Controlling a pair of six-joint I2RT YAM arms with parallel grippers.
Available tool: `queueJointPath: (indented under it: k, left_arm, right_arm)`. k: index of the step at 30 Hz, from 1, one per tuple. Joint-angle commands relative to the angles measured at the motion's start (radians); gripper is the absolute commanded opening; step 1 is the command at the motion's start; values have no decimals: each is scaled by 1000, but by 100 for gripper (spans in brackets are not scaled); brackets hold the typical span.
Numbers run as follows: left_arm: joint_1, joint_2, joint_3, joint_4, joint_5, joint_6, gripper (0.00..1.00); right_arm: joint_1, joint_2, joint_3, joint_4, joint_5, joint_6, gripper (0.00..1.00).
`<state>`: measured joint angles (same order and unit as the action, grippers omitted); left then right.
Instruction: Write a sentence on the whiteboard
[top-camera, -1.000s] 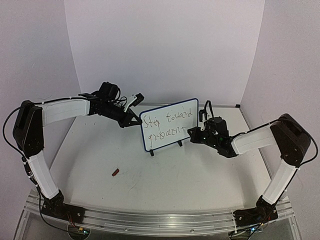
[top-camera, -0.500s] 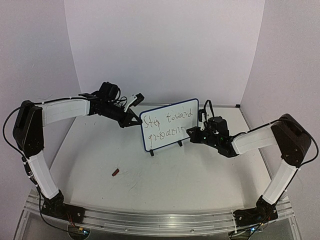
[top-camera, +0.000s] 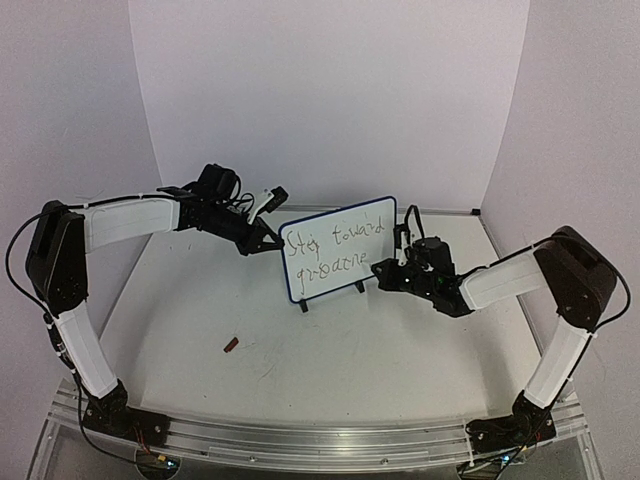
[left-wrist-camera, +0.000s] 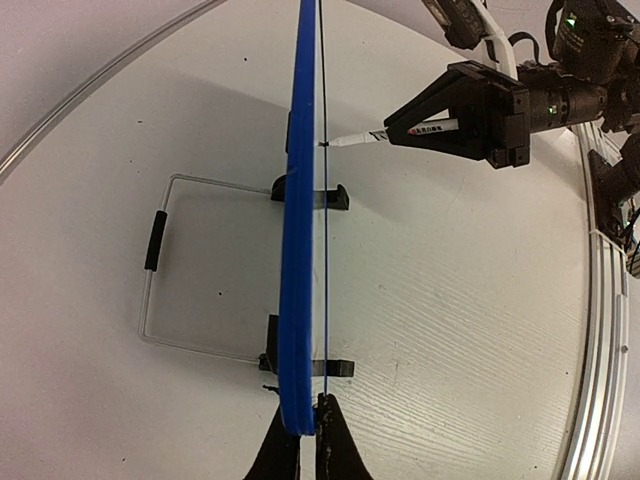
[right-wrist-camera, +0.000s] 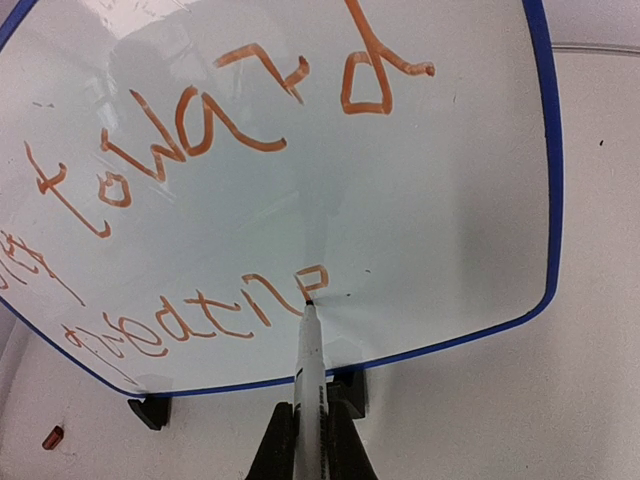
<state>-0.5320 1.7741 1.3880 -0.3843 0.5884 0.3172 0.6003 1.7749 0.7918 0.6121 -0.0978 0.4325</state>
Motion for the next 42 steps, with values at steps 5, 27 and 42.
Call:
queueJointPath:
  k: [5, 27, 42]
  left_arm:
    - [-5, 42, -1, -99, -81, 52, 0]
    - [-5, 42, -1, -101, -80, 52, 0]
    - [-5, 47, -1, -101, -79, 50, 0]
  right_arm:
    - [-5, 6, -1, 31, 72, 15, 0]
    - [-5, -77, -37, 26, 61, 18, 0]
    - [-49, -195, -125, -16, -6, 16, 0]
